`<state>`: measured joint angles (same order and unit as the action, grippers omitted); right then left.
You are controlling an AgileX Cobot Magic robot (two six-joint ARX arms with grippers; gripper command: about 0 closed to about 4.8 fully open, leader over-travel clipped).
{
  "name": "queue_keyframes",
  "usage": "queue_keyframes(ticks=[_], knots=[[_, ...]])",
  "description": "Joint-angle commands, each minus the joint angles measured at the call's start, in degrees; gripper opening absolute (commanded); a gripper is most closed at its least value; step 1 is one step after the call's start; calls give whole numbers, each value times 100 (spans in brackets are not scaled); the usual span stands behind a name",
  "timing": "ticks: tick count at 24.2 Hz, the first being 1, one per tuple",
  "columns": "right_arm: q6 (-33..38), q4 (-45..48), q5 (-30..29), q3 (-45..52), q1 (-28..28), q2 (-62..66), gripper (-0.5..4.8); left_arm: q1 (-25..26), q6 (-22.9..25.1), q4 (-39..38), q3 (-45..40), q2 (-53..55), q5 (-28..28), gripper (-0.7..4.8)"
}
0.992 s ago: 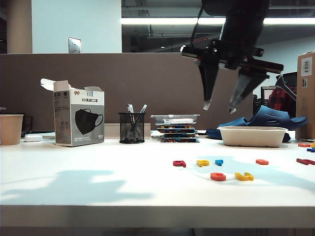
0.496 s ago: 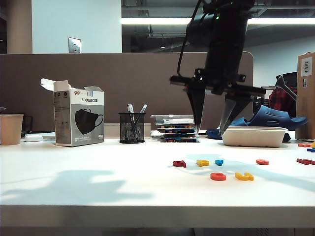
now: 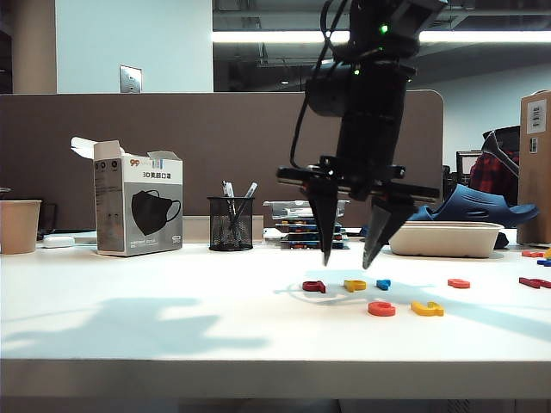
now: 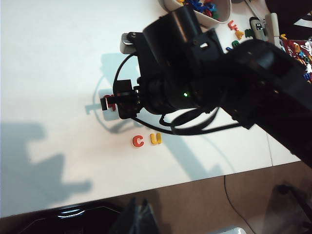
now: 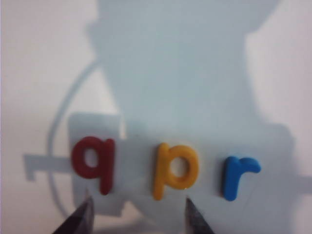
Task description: Select the appropriate letters from the row of letter magnets placed on the table to arrange into the word "cup".
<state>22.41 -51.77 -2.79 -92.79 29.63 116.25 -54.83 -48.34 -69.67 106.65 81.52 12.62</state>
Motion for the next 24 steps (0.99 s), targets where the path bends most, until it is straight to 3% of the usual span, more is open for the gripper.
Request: queue_keyframes(ticks=[1,14,24], knots=[[-20,66,131,-28,-2,59,234,-2,-11,13,17,-15,22,-5],[-42,247,181,-28,-2,297,234,-2,-11,13,17,-15,22,-5],[-1069,319,170,-28,-2,297,235,-2,-11,13,17,-15,24,-5]])
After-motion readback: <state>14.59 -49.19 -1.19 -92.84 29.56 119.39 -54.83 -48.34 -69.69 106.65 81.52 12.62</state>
